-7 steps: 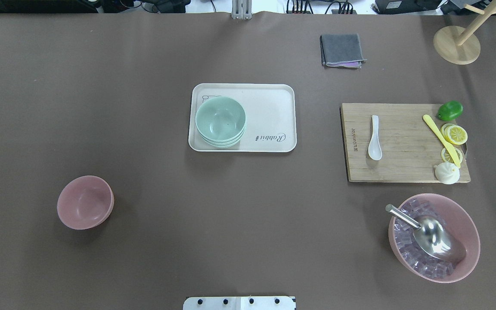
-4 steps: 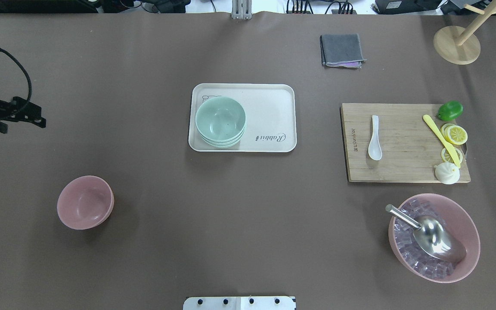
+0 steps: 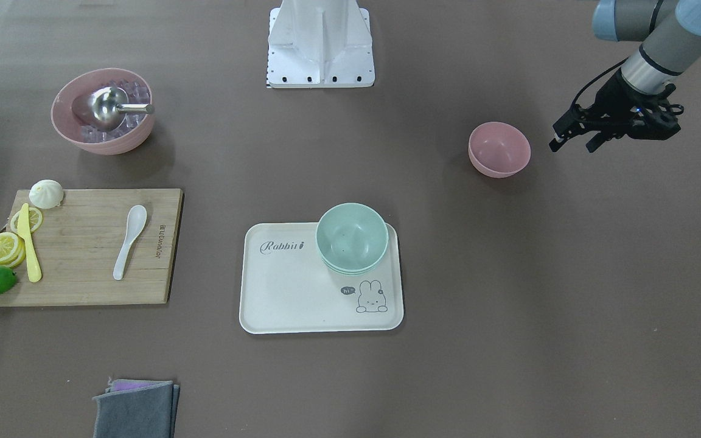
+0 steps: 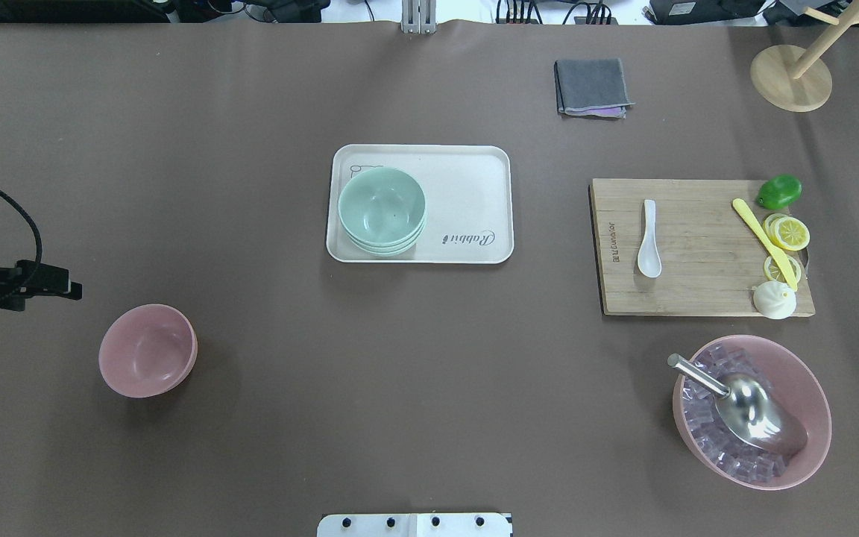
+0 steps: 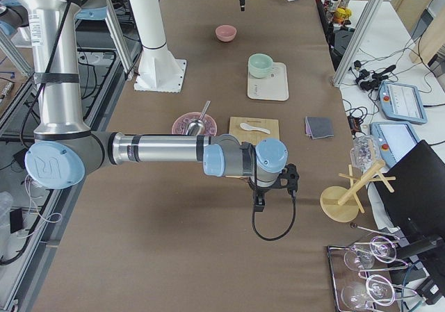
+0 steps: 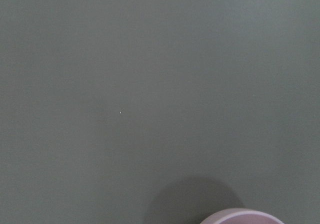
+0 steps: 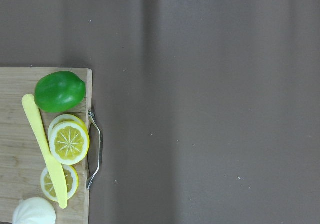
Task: Stack pink bowl on green and place spoon
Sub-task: 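Move the left gripper down to the rim of the pink bowl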
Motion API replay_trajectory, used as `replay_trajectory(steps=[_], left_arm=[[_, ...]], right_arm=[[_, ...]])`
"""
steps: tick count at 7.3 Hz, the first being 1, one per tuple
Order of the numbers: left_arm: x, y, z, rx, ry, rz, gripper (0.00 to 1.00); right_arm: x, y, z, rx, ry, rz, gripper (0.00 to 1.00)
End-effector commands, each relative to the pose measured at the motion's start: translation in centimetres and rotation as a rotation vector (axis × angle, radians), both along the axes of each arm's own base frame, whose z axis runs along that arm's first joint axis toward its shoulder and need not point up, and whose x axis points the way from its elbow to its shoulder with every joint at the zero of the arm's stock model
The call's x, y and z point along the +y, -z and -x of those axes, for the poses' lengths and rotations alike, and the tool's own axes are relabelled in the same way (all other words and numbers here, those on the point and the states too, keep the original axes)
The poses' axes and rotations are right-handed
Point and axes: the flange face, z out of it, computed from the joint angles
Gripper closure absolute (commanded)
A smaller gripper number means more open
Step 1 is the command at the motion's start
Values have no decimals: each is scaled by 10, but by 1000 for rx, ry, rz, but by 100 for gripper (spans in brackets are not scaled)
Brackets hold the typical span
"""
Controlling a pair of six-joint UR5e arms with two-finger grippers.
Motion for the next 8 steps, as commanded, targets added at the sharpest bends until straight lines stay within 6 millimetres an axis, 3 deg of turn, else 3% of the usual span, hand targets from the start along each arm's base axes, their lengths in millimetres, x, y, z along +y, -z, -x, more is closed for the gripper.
replay_trajectory(steps=[1,3,4,8], left_arm=[[37,-5,-58,-27,19,10,3],[39,-13,-63,-39,14,23,6],[39,-14,-64,-41,13,24,14],[37,-16,-67,-39,7,29,76]], right_arm=[[2,-2,3,0,7,1,0],[3,-4,6,2,15,1,0],[3,-3,8,2,19,1,0],[1,0,14,3,28,-2,0]])
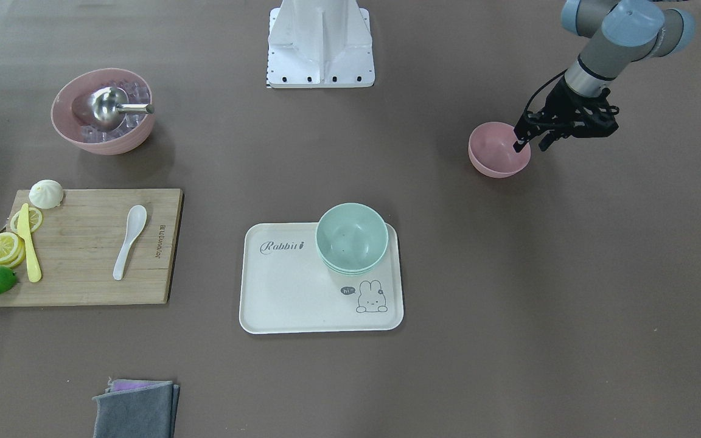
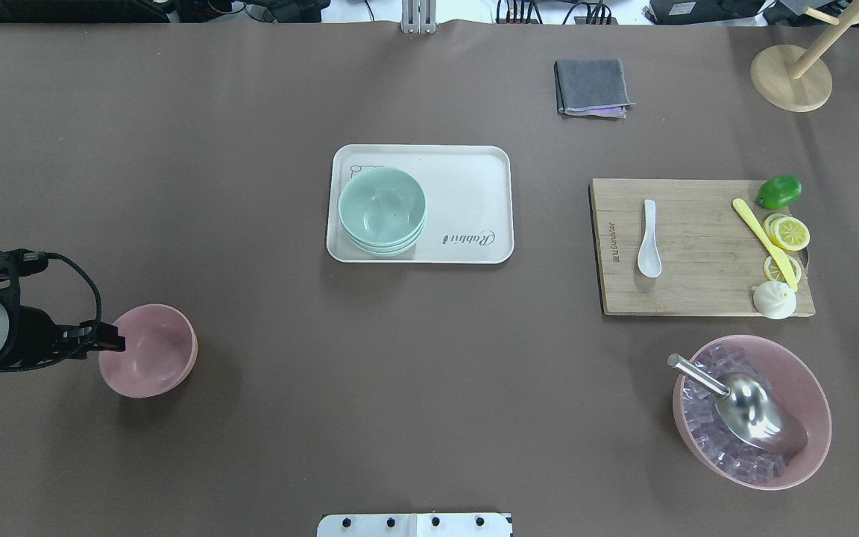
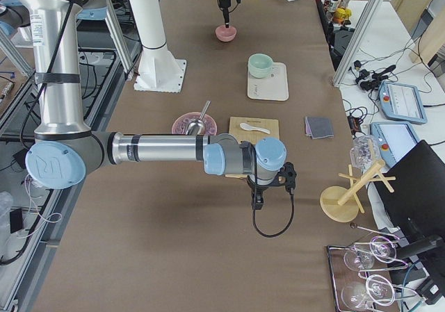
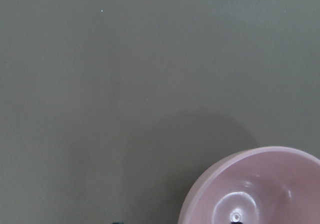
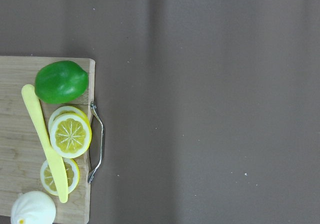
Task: Stack pink bowl on green and place spoon
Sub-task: 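Move the left gripper down to the rim of the pink bowl, then lift the pink bowl with the left gripper while the right reaches for the spoon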
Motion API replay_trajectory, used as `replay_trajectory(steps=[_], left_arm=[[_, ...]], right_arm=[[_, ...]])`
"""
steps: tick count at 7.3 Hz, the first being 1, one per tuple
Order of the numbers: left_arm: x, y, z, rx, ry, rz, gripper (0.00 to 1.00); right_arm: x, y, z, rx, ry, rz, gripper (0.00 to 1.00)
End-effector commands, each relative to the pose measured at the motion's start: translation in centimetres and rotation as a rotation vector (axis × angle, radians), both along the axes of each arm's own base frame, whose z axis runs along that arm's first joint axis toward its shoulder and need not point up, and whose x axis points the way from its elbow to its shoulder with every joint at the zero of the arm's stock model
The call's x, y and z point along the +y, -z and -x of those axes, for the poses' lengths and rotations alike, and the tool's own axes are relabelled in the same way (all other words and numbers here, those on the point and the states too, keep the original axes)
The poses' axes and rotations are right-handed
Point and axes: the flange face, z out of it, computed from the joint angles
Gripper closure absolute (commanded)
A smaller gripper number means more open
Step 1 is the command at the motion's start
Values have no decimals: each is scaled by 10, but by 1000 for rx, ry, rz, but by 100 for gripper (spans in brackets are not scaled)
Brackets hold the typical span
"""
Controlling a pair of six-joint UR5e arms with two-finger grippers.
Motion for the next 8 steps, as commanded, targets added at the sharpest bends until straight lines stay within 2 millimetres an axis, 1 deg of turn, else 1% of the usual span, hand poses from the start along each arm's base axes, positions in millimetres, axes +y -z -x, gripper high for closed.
replay_trajectory(steps=[1,2,3,4,5,6,7,8], left_arm=[[-1,-7,-1,-9,-3,9,93],[0,-6,-1,-7,-7,11,100],[1,1,1,9,-13,9,100],[9,19,9,71,-85,51,100],[-4,39,40,143,-98,87,100],[-24,50,80,209,-86,127,100],[-46,64,112,265,-62,141,100],[-72,87,123,281,-37,159,100]], right_arm=[[-1,1,1,2,1,0,0],[-1,1,1,2,1,0,0],[-6,7,2,0,0,-11,0],[-10,29,2,-13,-10,-37,0],[-11,70,14,-47,-55,-22,0],[-11,116,58,-51,-59,-2,0],[-18,163,103,-65,-82,46,0],[-19,191,157,-5,-84,51,0]])
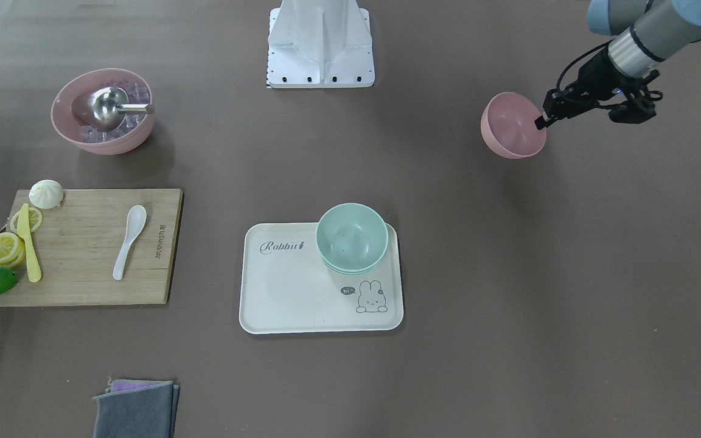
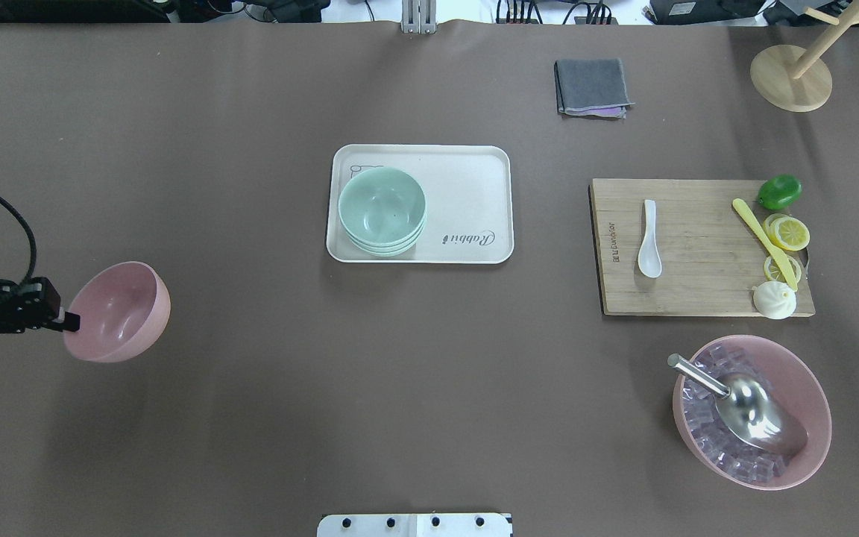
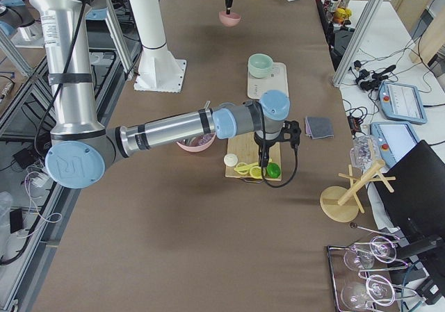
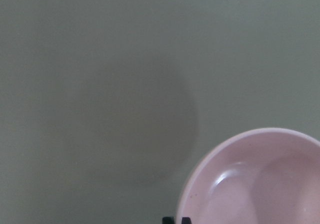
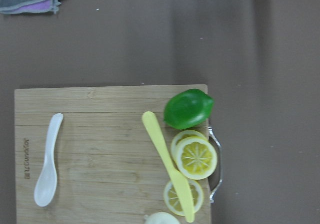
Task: Stack pink bowl on green and place spoon
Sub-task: 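Lift the pink bowl with the left gripper while the right reaches for the spoon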
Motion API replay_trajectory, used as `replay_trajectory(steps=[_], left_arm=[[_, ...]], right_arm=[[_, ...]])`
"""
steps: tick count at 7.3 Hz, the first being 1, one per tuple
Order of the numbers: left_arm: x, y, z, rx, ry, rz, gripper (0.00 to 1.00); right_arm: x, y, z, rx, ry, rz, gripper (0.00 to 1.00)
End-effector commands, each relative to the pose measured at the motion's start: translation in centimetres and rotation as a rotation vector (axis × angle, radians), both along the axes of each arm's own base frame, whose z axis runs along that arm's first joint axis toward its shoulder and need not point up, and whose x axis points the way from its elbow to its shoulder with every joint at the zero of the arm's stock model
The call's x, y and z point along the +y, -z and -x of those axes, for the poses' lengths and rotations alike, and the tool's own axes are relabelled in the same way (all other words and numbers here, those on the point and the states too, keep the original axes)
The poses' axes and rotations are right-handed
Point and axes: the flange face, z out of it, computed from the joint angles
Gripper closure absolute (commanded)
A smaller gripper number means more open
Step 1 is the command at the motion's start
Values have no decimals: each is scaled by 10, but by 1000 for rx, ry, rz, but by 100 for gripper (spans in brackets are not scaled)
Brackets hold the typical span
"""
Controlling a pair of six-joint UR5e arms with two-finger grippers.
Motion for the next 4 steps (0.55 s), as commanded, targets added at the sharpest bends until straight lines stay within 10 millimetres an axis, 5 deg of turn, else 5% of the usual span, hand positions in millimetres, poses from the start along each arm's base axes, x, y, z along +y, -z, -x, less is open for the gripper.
replay_trajectory(steps=[1,4], left_arm=[[-61,65,16,27,43,48,100],[-134,189,5,-18,102,111,100]], right_arm=[[5,57,114,93,-11,8,0],[-5,72,231,133,-97,48,0]])
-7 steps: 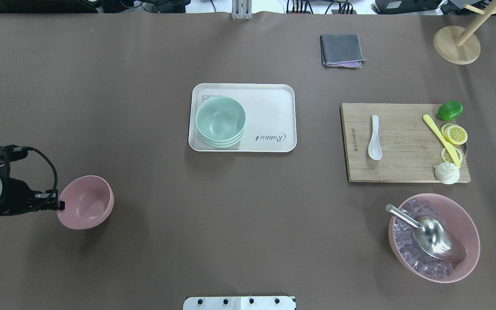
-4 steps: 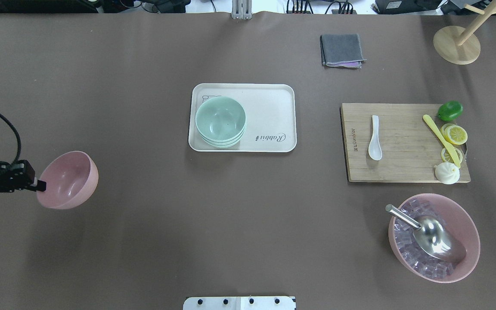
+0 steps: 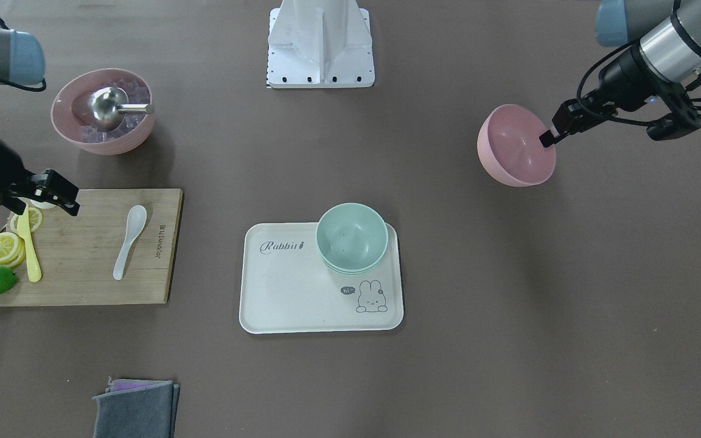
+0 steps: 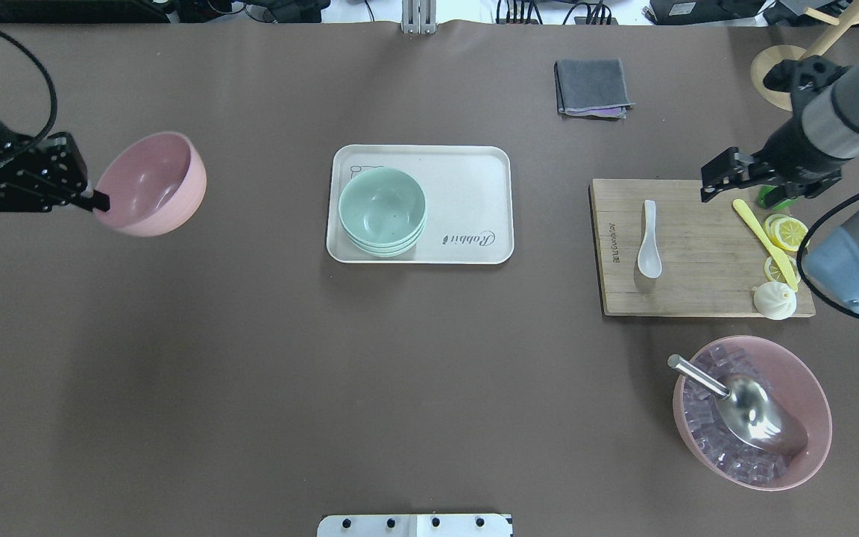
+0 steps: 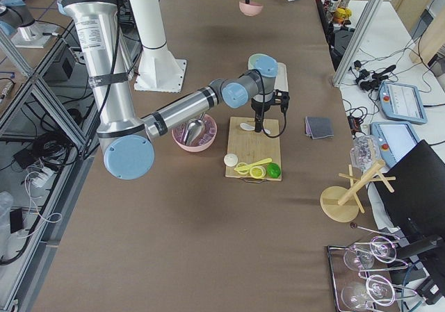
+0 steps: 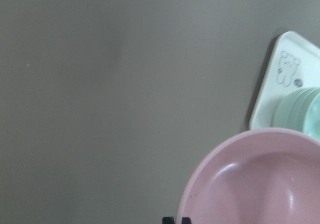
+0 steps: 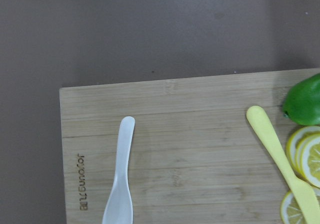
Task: Stack pink bowl on green and place spoon
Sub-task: 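Lift the pink bowl with the left gripper while the right reaches for the spoon, then carry the pink bowl toward the tray while the right gripper grasps the white spoon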
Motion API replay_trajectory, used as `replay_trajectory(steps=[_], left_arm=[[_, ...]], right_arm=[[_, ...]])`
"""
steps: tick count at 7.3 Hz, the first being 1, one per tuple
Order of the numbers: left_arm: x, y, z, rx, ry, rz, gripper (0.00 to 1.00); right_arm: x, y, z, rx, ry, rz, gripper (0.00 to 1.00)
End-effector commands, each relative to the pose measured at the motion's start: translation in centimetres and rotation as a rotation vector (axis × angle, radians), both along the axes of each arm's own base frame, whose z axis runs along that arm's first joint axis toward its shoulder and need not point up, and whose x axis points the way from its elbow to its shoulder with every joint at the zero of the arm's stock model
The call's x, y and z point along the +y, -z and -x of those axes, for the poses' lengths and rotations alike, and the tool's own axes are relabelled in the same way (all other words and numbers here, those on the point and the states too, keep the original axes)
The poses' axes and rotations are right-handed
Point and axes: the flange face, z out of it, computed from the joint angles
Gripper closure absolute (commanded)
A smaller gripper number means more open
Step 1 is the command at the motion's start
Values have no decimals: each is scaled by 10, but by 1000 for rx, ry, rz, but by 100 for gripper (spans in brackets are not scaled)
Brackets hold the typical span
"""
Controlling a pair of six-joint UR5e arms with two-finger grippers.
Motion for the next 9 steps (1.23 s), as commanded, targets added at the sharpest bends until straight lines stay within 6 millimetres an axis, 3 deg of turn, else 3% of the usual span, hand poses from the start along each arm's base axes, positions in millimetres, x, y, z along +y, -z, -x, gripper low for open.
replay_trajectory(steps=[1,3,4,5,6,7,9], left_arm=[[-41,94,-14,-44,39,32,100],[-58,131,-49,-57,58,42,100],[-67,140,-60,-71,86,47,100],[-62,143,-74,-73,70,40,100],[-61,145,-75,-72,69,39,100],[-62,144,-75,-72,68,38,100],[-61,144,-76,-72,65,38,100]], right_arm=[[-17,-11,70,9,-15,2,1],[-22,-26,97,7,9,-8,1],[-18,-29,106,11,25,-5,1],[-18,-34,111,18,31,3,2],[-17,-36,113,20,33,7,3],[-17,-39,113,24,31,14,9],[-17,-41,112,27,30,15,39]])
